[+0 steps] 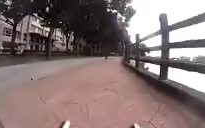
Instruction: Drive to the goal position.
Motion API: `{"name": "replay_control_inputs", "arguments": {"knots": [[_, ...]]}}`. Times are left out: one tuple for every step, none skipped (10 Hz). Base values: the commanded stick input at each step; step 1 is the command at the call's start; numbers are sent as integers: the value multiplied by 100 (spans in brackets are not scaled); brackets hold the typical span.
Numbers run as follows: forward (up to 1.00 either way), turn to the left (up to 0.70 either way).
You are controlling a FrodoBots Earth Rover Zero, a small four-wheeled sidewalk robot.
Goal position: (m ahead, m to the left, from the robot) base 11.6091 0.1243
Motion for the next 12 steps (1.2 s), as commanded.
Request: {"name": "replay_control_inputs", "arguments": {"knots": [[100,-21],[100,-7],[100,0],[100,0],[100,0],[100,0],[100,0],[100,0],[100,0],[100,0],[100,0],[100,0]]}}
